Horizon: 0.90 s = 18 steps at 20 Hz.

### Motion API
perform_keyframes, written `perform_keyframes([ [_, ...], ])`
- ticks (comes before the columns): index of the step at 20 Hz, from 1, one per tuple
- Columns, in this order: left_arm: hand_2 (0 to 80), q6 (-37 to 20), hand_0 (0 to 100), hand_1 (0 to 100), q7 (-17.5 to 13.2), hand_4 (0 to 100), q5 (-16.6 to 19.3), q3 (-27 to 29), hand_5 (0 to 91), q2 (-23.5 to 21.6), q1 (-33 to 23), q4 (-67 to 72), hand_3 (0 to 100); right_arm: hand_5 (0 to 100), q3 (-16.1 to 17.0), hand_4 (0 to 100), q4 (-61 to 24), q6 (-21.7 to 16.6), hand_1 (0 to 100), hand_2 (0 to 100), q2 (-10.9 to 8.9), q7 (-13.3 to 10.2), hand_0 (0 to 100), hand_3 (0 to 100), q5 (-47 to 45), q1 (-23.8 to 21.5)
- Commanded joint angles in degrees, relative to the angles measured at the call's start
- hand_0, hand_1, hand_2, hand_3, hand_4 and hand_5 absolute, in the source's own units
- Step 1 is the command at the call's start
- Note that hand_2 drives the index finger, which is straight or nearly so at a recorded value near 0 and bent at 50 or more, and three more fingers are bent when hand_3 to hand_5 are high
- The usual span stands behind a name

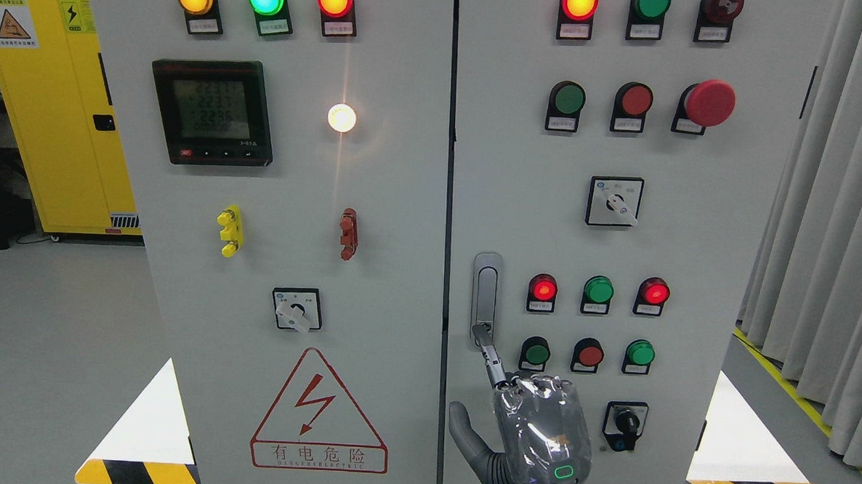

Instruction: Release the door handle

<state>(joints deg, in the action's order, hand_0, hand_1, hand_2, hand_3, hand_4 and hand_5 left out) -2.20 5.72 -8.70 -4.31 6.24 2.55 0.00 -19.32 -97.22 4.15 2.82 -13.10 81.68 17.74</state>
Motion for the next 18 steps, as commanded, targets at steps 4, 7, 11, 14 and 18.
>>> perform_keyframes([
  [4,0.0,0.0,12,56,0.0,0,0.0,0.0,0.0,0.0,0.0,-0.7,0,100,-0.1,100,0.7,0.4,35,0,0.34,0.2,54,100,-0.1,0.1],
  [7,0.0,0.0,12,56,0.0,0,0.0,0.0,0.0,0.0,0.0,-0.7,0,100,0.2,100,0.8,0.4,35,0,0.34,1.1,53,100,-0.1,0.1],
  [11,0.0,0.0,12,56,0.0,0,0.0,0.0,0.0,0.0,0.0,-0.7,0,100,0.2,100,0.8,0.4,35,0,0.34,1.2,53,100,-0.1,0.1],
  [14,0.0,0.0,12,56,0.0,0,0.0,0.0,0.0,0.0,0.0,-0.7,0,100,0.5,100,0.8,0.4,35,0,0.34,1.2,53,100,-0.2,0.1],
  [18,0.0,0.0,12,56,0.0,0,0.0,0.0,0.0,0.0,0.0,-0.7,0,100,0.6,100,0.9,0.4,35,0,0.34,1.2,53,100,-0.1,0.2],
])
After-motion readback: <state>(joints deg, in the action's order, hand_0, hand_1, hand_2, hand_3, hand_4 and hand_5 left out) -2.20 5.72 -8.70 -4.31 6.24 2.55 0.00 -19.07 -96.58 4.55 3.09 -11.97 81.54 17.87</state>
